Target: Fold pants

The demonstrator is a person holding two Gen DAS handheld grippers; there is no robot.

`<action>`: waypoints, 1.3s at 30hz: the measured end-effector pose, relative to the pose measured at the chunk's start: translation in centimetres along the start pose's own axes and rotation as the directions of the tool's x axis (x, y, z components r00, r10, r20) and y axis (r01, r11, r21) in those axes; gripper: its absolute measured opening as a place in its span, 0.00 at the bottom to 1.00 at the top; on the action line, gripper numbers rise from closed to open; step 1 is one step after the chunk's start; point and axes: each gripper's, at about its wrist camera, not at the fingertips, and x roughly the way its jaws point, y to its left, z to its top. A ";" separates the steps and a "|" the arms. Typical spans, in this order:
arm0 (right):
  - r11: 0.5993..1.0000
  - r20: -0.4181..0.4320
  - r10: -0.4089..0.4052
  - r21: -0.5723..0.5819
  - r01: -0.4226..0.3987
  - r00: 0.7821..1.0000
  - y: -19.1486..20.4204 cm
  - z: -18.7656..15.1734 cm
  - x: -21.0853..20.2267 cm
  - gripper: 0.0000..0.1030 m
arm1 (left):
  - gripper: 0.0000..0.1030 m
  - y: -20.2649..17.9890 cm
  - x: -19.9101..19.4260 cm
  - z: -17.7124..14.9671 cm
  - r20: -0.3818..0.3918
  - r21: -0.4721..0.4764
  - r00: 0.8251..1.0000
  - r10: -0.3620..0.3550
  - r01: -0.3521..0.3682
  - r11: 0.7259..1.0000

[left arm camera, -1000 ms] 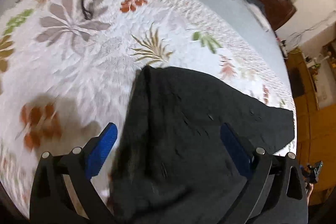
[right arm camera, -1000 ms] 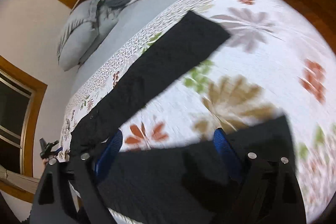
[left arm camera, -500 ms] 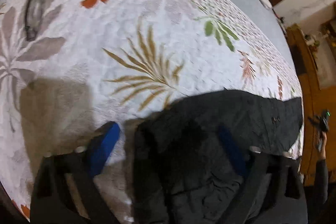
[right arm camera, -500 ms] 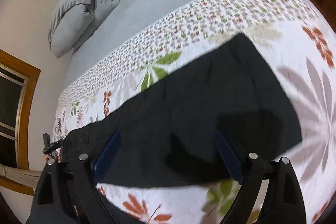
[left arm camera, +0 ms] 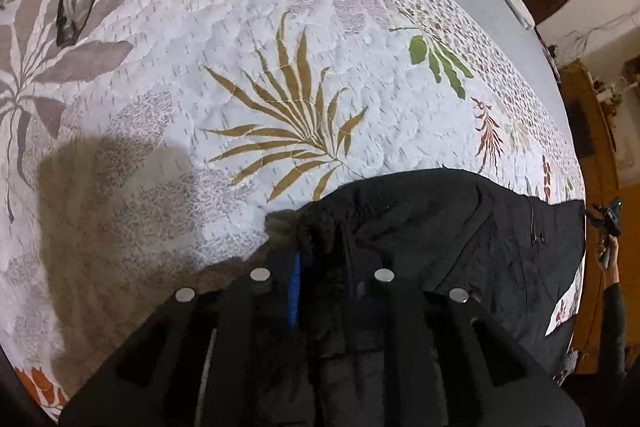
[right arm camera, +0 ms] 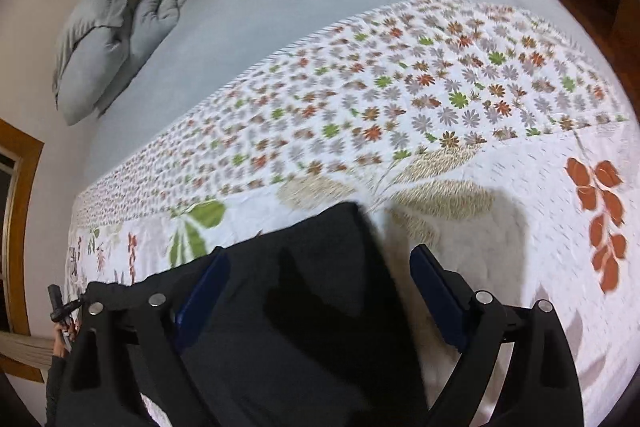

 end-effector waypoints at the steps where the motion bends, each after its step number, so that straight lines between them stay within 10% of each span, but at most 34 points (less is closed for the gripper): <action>1: 1.000 -0.006 0.001 -0.001 -0.001 1.000 -0.4 0.2 0.6 0.90 | 0.18 0.0 0.0 0.0 0.003 -0.005 1.000 0.005 -0.005 1.000; 7: 0.998 -0.065 0.016 -0.059 -0.019 0.998 0.0 -0.7 3.3 0.87 | 0.20 -0.2 0.2 0.0 0.022 -0.030 0.999 0.050 -0.049 0.998; 9: 0.998 -0.065 0.030 -0.052 -0.034 0.997 0.2 -0.8 3.0 0.36 | 0.18 -0.9 0.2 -0.2 0.036 -0.010 0.996 0.086 -0.085 0.996; 11: 0.998 -0.060 0.035 -0.047 -0.037 0.998 0.1 -1.0 2.1 0.13 | 0.16 -1.4 0.1 -0.3 0.048 -0.003 0.992 0.118 -0.118 0.993; 22: 0.995 0.106 -0.031 -0.087 0.040 0.994 3.1 -3.9 -6.4 0.08 | 0.13 -3.9 -4.1 0.0 0.103 -0.008 0.974 0.201 -0.201 0.980; 39: 0.989 0.262 -0.084 -0.093 0.111 0.961 4.6 -18.7 -22.2 0.08 | 0.13 -8.6 -18.8 -7.5 0.276 0.079 0.959 0.056 -0.080 0.994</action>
